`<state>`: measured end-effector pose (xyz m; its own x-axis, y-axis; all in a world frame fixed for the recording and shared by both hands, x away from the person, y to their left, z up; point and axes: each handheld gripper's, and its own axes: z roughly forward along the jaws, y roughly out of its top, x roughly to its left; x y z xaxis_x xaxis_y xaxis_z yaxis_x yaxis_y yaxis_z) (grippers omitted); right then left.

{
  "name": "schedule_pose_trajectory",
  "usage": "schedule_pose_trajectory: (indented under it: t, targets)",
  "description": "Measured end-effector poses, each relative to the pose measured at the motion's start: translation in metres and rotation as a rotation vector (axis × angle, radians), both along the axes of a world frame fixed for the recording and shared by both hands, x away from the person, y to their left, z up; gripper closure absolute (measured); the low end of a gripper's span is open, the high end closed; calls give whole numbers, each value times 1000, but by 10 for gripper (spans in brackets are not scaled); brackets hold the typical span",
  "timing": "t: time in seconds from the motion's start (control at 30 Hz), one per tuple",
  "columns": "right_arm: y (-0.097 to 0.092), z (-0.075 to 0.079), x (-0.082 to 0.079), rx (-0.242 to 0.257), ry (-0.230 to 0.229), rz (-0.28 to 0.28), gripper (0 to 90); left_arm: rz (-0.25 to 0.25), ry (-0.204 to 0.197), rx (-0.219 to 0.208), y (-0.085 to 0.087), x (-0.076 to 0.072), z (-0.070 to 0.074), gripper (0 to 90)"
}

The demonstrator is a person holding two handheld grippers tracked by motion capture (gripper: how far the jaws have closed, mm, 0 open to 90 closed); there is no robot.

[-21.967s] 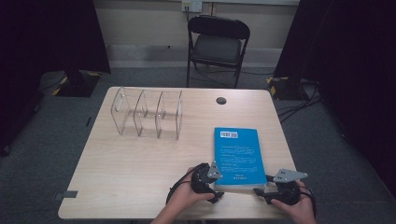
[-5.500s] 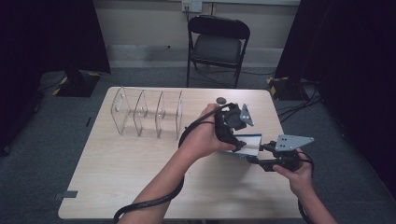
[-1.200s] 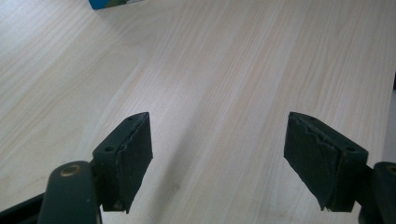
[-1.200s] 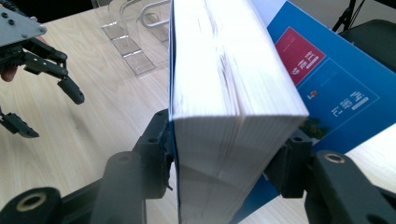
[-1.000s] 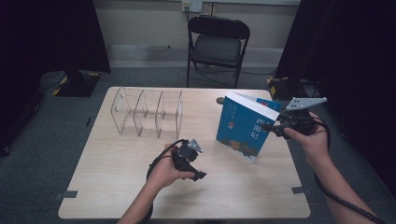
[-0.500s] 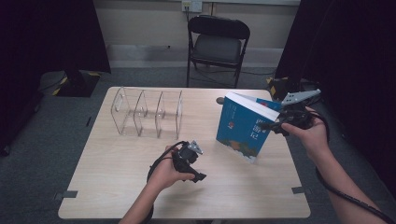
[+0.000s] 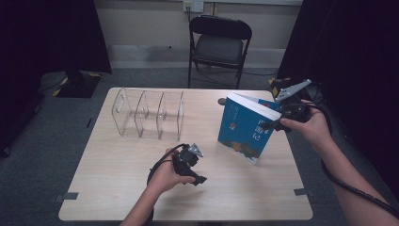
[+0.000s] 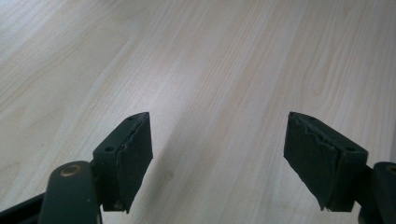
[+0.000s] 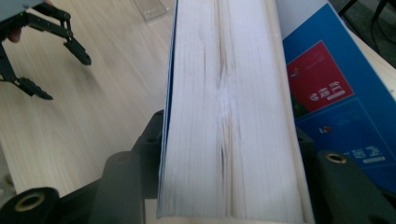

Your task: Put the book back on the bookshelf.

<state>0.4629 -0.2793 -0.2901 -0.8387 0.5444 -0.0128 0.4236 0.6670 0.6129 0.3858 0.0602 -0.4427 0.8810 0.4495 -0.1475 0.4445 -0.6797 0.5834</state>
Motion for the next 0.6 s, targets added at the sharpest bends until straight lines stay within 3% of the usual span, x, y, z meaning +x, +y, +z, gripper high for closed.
schedule_pose_trajectory:
  t: [0.1, 0.17, 0.37, 0.5, 0.6]
  targets:
    - [6, 3, 4, -50, 8, 23, 491, 2, 0, -4, 1, 0, 0, 237]
    - [11, 6, 6, -104, 46, 11, 491, 12, 2, -12, 1, -1, -2, 238]
    - [21, 7, 13, -123, 135, -37, 491, 19, 10, -13, 5, -2, -3, 247]
    - [25, 4, 12, -146, 109, -12, 408, 15, 3, -7, 6, -1, -2, 251]
    - [28, 3, 13, -181, 117, 2, 479, 16, -2, -5, 7, -1, -1, 255]
